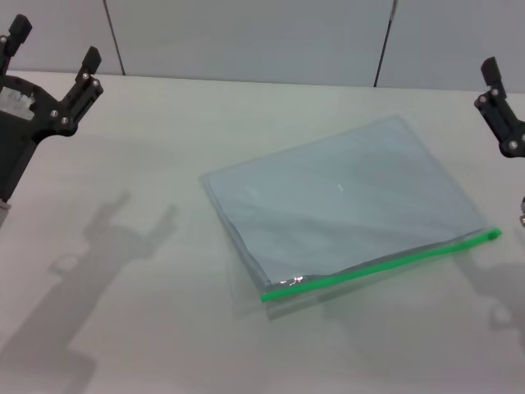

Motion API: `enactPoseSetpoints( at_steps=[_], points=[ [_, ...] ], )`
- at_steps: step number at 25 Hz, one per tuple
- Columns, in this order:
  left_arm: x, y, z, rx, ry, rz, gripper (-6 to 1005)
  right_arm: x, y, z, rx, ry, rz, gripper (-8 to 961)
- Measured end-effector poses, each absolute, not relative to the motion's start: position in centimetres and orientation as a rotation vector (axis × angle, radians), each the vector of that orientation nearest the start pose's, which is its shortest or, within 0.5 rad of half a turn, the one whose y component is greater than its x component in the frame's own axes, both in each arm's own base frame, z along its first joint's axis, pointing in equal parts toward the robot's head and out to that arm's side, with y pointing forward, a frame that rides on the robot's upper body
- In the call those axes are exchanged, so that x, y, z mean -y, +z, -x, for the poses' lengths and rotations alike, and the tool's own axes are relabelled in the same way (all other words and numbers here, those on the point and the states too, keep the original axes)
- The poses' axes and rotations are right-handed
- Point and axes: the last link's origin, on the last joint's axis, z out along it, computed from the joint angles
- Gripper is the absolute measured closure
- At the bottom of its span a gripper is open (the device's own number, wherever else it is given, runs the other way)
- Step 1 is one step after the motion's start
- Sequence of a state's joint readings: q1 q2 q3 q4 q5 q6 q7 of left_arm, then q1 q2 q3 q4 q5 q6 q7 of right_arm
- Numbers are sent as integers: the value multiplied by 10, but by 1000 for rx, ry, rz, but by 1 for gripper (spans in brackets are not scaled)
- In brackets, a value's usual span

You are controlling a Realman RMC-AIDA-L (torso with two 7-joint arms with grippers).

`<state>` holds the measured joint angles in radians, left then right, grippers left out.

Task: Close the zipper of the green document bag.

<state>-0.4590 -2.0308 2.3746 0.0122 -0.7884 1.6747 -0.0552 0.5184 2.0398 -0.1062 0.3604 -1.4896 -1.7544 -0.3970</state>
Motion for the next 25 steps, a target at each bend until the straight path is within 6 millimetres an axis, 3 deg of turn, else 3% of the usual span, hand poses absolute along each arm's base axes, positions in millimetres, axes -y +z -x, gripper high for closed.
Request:
enactPoseSetpoints(
  at_steps=[25],
  points=[
    [-306, 40, 293, -45, -889, 1575, 151, -294, -16, -238, 166, 863, 1527, 71]
  ],
)
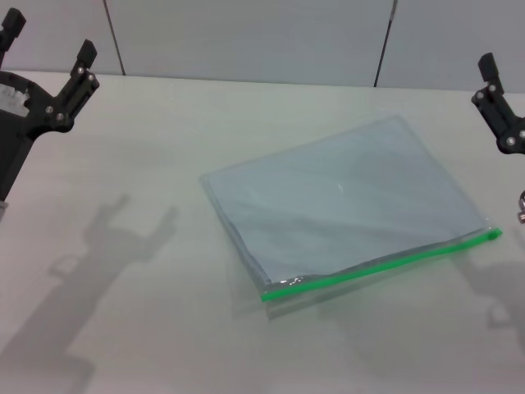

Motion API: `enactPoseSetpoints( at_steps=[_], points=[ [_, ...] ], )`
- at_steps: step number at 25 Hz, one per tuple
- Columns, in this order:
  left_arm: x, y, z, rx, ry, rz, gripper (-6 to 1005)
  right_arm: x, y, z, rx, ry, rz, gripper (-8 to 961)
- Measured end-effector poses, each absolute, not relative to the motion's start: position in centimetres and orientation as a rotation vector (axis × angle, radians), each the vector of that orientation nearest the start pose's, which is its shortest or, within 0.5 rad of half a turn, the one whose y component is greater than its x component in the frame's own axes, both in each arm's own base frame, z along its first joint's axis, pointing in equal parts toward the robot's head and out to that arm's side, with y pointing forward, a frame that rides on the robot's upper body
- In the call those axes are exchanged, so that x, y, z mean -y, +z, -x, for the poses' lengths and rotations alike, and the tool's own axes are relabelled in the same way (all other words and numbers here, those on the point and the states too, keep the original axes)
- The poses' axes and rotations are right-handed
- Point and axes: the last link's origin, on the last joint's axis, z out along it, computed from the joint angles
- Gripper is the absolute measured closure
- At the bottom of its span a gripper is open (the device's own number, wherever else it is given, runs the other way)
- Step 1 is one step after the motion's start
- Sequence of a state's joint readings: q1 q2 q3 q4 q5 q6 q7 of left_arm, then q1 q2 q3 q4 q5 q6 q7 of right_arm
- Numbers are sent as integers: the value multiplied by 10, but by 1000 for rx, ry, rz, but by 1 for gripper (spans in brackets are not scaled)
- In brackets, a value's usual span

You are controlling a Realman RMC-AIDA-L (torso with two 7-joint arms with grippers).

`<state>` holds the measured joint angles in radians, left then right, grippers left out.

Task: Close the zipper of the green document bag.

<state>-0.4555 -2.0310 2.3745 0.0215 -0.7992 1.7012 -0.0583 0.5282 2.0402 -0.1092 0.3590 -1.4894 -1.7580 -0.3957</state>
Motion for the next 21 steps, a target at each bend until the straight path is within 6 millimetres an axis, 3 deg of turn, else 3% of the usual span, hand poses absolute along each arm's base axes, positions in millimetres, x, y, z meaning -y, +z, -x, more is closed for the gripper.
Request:
enactPoseSetpoints(
  at_steps=[21],
  points=[
    [-305, 39, 292, -43, -891, 1577, 152, -295, -16, -238, 169, 862, 1527, 71]
  ],
)
